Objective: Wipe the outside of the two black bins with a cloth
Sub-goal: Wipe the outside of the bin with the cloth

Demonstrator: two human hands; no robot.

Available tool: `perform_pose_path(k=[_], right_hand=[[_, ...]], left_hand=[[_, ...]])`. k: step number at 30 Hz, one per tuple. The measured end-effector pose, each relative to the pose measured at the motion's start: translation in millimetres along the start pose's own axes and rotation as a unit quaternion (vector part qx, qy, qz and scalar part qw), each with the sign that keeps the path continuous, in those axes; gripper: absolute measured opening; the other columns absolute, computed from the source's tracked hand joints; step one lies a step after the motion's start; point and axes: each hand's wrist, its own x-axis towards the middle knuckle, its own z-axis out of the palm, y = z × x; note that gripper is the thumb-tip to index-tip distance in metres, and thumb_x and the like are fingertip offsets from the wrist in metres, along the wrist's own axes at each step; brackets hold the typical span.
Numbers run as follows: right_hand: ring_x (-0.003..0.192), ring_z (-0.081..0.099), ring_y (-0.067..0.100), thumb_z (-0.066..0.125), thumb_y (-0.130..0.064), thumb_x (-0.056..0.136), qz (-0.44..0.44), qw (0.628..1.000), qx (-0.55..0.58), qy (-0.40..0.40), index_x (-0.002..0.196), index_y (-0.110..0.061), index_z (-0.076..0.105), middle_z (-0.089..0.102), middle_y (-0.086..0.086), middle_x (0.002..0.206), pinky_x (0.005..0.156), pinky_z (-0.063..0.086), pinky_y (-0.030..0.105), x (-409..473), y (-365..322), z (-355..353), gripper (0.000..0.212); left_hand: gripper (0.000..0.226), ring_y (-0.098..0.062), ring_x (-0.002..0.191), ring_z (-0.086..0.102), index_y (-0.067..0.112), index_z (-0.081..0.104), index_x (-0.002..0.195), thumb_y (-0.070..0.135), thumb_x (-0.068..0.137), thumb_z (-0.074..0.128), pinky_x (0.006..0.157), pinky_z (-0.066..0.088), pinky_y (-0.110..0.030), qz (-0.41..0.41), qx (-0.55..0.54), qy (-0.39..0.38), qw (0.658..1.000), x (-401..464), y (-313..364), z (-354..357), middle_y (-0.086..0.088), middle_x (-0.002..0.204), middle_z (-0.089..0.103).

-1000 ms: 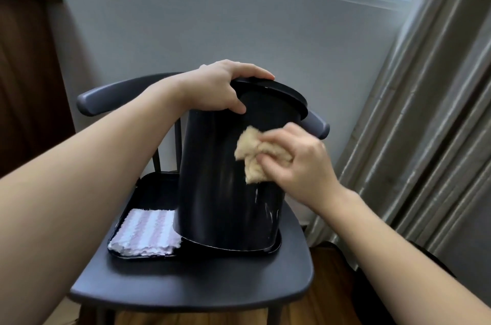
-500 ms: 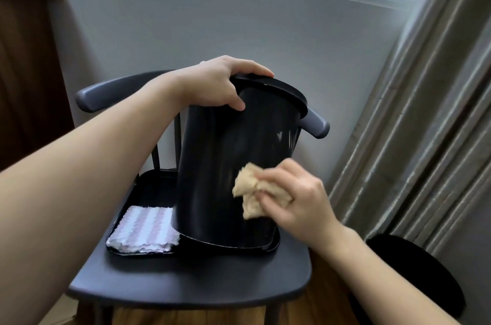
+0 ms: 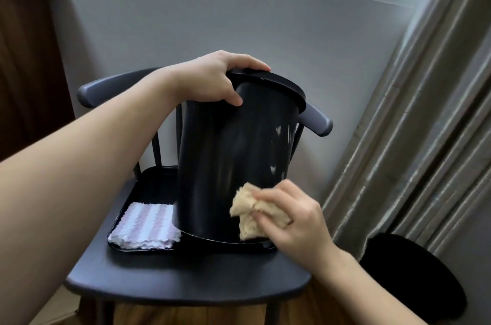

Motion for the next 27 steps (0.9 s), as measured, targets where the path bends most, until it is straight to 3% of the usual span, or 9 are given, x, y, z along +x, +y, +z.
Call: perform_pose_path(k=[3,9,13,17,23,27], right_hand=[[0.075,0.062,0.011,0.077,-0.02,0.08,-0.007,1.0,0.002,-0.021,0.104,-0.017,0.075,0.06,-0.005,0.089,0.063,0.054,0.033,-6,1,-1,0.024],[0.085,0.064,0.007,0.081,-0.017,0.077,0.073,0.994,0.001,0.077,0.103,-0.017,0.072,0.066,-0.009,0.093,0.077,0.053,0.026,20,1,-4,0.028],[0.084,0.063,0.004,0.078,-0.026,0.081,0.049,0.998,0.027,0.026,0.101,-0.016,0.072,0.063,-0.01,0.093,0.075,0.049,0.016,-11,4,2,0.023],[0.082,0.062,0.005,0.08,-0.022,0.08,0.01,0.999,0.023,-0.039,0.1,-0.015,0.072,0.062,-0.008,0.093,0.071,0.051,0.02,-26,4,4,0.023],[0.083,0.063,0.006,0.078,-0.022,0.08,0.074,0.994,0.009,0.08,0.1,-0.017,0.072,0.064,-0.01,0.091,0.075,0.05,0.02,5,7,-3,0.022],[0.08,0.06,0.003,0.078,-0.024,0.082,0.013,1.0,0.023,0.003,0.099,-0.015,0.072,0.061,-0.008,0.091,0.072,0.048,0.016,-20,10,2,0.019]], left_hand=[[0.074,-0.003,0.113,0.063,0.052,0.06,0.132,-0.004,0.085,0.071,0.096,0.053,-0.025,-0.001,-0.001,-0.001,1.0,0,0,1,0.023,0.127,0.063],[0.075,-0.007,0.118,0.062,0.053,0.059,0.133,-0.004,0.085,0.071,0.103,0.052,-0.031,-0.003,0.003,0.002,1.0,1,-1,0,0.022,0.13,0.062],[0.074,-0.007,0.116,0.063,0.051,0.06,0.133,-0.005,0.085,0.07,0.102,0.053,-0.03,-0.003,0.0,0.003,1.0,0,0,0,0.019,0.129,0.063],[0.073,-0.006,0.116,0.062,0.051,0.06,0.133,-0.004,0.085,0.071,0.102,0.052,-0.03,0.0,0.007,0.002,1.0,0,2,1,0.019,0.129,0.063],[0.075,-0.009,0.118,0.061,0.055,0.059,0.131,-0.004,0.085,0.071,0.104,0.052,-0.033,-0.003,0.01,0.006,1.0,-1,2,2,0.02,0.13,0.062],[0.074,-0.009,0.116,0.063,0.055,0.06,0.128,-0.005,0.085,0.071,0.102,0.053,-0.032,-0.003,0.01,0.006,1.0,-1,3,2,0.018,0.129,0.064]])
